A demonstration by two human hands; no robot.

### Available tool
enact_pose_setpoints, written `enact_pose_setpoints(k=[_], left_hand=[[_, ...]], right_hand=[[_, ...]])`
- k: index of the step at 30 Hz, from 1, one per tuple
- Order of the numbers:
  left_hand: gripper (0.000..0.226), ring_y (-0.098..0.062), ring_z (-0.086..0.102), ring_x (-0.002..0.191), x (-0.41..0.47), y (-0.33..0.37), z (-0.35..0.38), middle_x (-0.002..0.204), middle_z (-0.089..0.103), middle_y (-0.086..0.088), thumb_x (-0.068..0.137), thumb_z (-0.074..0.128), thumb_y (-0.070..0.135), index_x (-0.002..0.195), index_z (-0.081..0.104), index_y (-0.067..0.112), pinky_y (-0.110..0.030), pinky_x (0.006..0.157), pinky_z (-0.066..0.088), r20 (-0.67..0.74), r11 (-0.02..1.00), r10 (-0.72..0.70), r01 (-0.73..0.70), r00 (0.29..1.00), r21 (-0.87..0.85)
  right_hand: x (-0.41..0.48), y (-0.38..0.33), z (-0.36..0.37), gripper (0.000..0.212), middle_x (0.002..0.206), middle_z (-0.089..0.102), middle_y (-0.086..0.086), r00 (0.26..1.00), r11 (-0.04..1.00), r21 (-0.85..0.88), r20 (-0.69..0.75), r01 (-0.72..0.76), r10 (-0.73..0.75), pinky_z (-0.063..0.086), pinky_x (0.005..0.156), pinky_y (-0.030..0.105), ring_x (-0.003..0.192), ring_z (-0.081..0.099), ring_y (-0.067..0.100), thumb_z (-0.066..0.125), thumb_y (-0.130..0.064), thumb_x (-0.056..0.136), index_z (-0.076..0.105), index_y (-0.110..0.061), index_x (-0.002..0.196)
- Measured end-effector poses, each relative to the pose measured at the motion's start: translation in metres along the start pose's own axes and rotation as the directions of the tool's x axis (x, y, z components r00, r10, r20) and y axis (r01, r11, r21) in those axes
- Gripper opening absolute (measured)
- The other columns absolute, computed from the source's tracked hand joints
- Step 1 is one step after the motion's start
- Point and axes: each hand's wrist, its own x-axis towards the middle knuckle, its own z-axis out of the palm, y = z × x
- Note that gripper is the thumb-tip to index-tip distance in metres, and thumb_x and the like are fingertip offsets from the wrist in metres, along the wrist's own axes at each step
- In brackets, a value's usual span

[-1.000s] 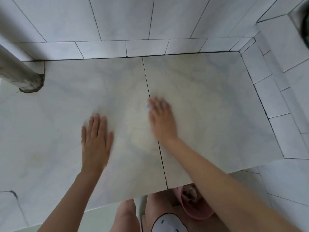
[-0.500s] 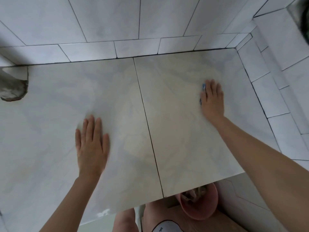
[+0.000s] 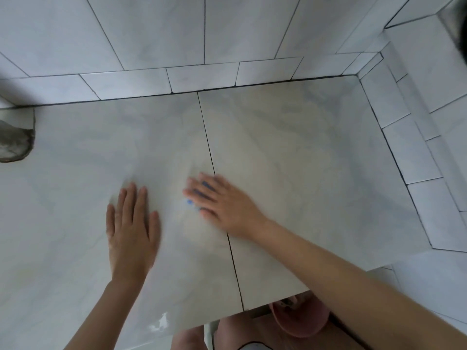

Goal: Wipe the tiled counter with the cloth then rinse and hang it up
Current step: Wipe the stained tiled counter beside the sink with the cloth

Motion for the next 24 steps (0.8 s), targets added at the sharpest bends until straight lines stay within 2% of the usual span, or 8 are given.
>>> enact_pose_setpoints(k=[3, 6, 10, 12, 14, 18, 21, 24], left_hand=[[0.056, -0.019, 0.017, 0.144, -0.001, 0.001, -0.001, 0.153, 0.028, -0.01, 0.095, 0.026, 0.034, 0.144, 0.033, 0.008, -0.036, 0.119, 0.004, 0.0, 1.0, -0.003, 0.003, 1.0, -0.003], [0.056, -0.021, 0.019, 0.144, 0.0, 0.002, -0.001, 0.152, 0.03, -0.011, 0.095, 0.027, 0.034, 0.143, 0.035, 0.007, -0.037, 0.119, 0.006, -0.005, 1.0, 0.002, -0.002, 1.0, -0.009], [0.057, -0.023, 0.021, 0.143, 0.003, 0.005, -0.003, 0.151, 0.032, -0.012, 0.094, 0.028, 0.037, 0.141, 0.039, 0.007, -0.038, 0.118, 0.007, -0.018, 0.997, -0.03, 0.029, 0.999, -0.07], [0.057, -0.023, 0.02, 0.143, 0.011, 0.01, 0.0, 0.151, 0.03, -0.013, 0.094, 0.027, 0.037, 0.141, 0.038, 0.006, -0.039, 0.118, 0.005, -0.027, 0.997, -0.047, 0.045, 0.999, -0.067], [0.058, -0.022, 0.017, 0.144, 0.019, 0.016, 0.005, 0.153, 0.027, -0.013, 0.095, 0.026, 0.037, 0.143, 0.035, 0.006, -0.04, 0.118, 0.001, -0.029, 0.997, -0.053, 0.052, 0.998, -0.048], [0.058, -0.023, 0.016, 0.144, 0.027, 0.023, 0.011, 0.154, 0.025, -0.013, 0.094, 0.025, 0.037, 0.144, 0.033, 0.007, -0.039, 0.117, -0.001, -0.052, 0.996, -0.084, 0.083, 0.995, -0.01], [0.058, -0.023, 0.018, 0.144, 0.025, 0.023, 0.011, 0.153, 0.027, -0.014, 0.094, 0.026, 0.036, 0.144, 0.033, 0.007, -0.039, 0.117, 0.001, -0.065, 0.996, -0.088, 0.089, 0.994, 0.003], [0.057, -0.023, 0.019, 0.143, 0.026, 0.023, 0.011, 0.152, 0.029, -0.014, 0.094, 0.028, 0.035, 0.143, 0.034, 0.006, -0.039, 0.117, 0.002, -0.072, 0.996, -0.087, 0.089, 0.994, 0.018]], right_hand=[[-0.02, 0.079, -0.018, 0.054, 0.15, 0.035, 0.01, 0.935, 0.937, 0.014, -0.064, -0.348, 0.348, 0.008, 0.114, 0.033, 0.139, 0.03, 0.033, 0.025, -0.034, 0.094, 0.038, -0.014, 0.142], [-0.052, 0.154, -0.046, 0.057, 0.154, 0.021, 0.016, 0.692, 0.7, 0.016, -0.131, -0.714, 0.71, 0.011, 0.115, 0.041, 0.143, 0.017, 0.035, 0.02, -0.033, 0.095, 0.025, -0.009, 0.147], [-0.051, 0.189, -0.061, 0.052, 0.159, 0.005, 0.009, 0.412, 0.427, 0.074, -0.161, -0.901, 0.897, 0.002, 0.118, 0.041, 0.146, 0.0, 0.029, 0.02, -0.027, 0.102, 0.007, -0.014, 0.151], [-0.026, 0.19, -0.061, 0.052, 0.159, 0.004, 0.007, 0.341, 0.36, 0.106, -0.164, -0.927, 0.926, 0.0, 0.118, 0.04, 0.146, -0.001, 0.027, 0.019, -0.026, 0.102, 0.006, -0.014, 0.151], [0.007, 0.186, -0.059, 0.052, 0.159, 0.005, 0.008, 0.382, 0.4, 0.109, -0.154, -0.91, 0.911, 0.0, 0.118, 0.039, 0.146, 0.001, 0.028, 0.019, -0.026, 0.102, 0.007, -0.013, 0.151], [0.08, 0.141, -0.045, 0.052, 0.158, 0.011, 0.009, 0.663, 0.673, 0.006, -0.16, -0.74, 0.731, 0.003, 0.117, 0.037, 0.146, 0.007, 0.027, 0.017, -0.027, 0.101, 0.012, -0.013, 0.15], [0.101, 0.074, -0.024, 0.063, 0.156, 0.023, 0.007, 0.901, 0.897, -0.089, -0.074, -0.432, 0.427, 0.009, 0.116, 0.039, 0.144, 0.017, 0.028, 0.003, -0.032, 0.091, 0.021, -0.015, 0.149], [0.078, 0.033, -0.011, 0.054, 0.151, 0.034, 0.004, 0.995, 0.992, -0.075, 0.012, -0.101, 0.102, 0.017, 0.115, 0.039, 0.141, 0.029, 0.026, 0.019, -0.033, 0.096, 0.034, -0.018, 0.145]])
